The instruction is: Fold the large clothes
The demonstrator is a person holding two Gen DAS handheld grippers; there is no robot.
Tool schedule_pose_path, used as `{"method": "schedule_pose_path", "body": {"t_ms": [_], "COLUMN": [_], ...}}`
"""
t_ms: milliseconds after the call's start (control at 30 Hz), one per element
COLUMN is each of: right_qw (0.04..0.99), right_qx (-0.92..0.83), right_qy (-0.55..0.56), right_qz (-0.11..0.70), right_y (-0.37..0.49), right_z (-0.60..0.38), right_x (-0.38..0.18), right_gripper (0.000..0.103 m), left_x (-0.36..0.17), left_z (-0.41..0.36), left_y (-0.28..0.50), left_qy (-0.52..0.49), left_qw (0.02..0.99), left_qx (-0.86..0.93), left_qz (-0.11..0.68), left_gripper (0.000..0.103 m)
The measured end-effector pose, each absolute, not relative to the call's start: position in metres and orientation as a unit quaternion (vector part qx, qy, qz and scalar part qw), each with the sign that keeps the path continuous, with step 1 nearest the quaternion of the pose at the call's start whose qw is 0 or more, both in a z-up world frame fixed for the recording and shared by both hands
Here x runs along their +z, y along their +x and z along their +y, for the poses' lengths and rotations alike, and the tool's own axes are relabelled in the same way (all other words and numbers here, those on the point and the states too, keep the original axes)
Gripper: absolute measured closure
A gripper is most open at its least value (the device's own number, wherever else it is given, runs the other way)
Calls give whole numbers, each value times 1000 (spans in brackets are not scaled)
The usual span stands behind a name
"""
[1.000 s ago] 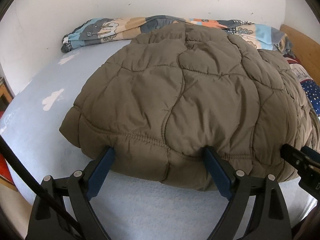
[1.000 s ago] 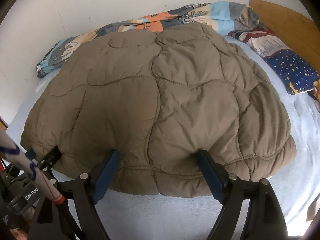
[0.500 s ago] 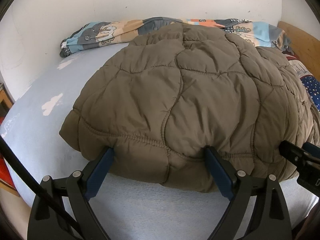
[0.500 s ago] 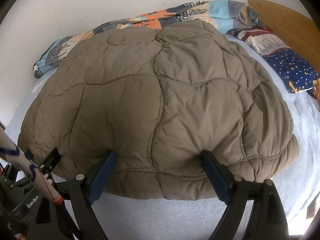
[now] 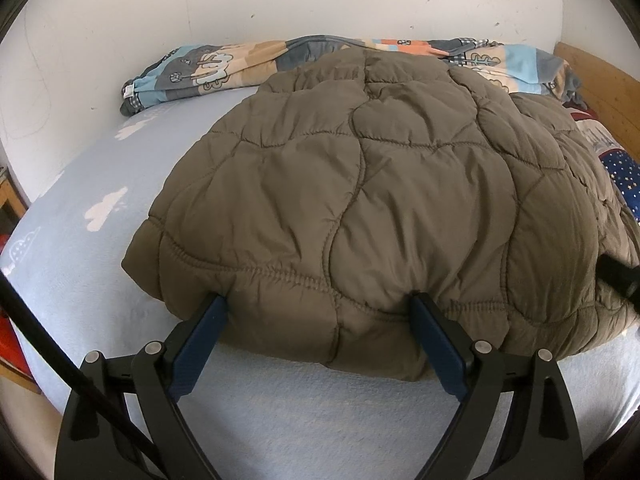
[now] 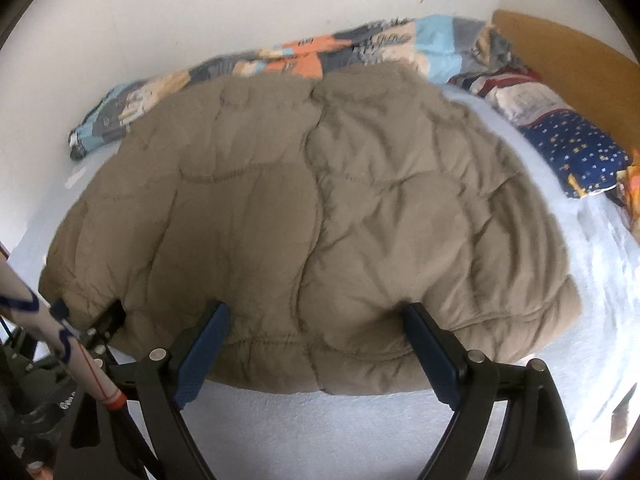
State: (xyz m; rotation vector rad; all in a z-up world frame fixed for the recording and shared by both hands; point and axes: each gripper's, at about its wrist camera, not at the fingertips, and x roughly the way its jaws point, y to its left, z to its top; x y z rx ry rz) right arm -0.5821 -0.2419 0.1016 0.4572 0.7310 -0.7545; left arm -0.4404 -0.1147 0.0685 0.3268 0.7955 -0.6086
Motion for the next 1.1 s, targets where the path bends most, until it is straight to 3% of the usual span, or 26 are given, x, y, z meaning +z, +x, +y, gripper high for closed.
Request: {"method": "schedule_pose_path", "body": {"t_ms": [333,700,1100], "right_qw": [768,768,857], "right_qx": [-439,-431,-384], "right_qy": [326,319,203], "right_qz": [333,350,279], "right_y": [-638,-636,-658], "right_z": [-297,-303,-191], "right_x": [85,77,189], "right_gripper": [11,6,6], "left_x": [68,71,188], "left_z": [-115,-115,-48], "left_y": [-442,-444,-521], "left_qy": [158,164,130], "left_qw": [867,867,881], "left_qx": [-286,-286,-359], "left_qz": [377,374,280], "left_gripper": [10,10,10]}}
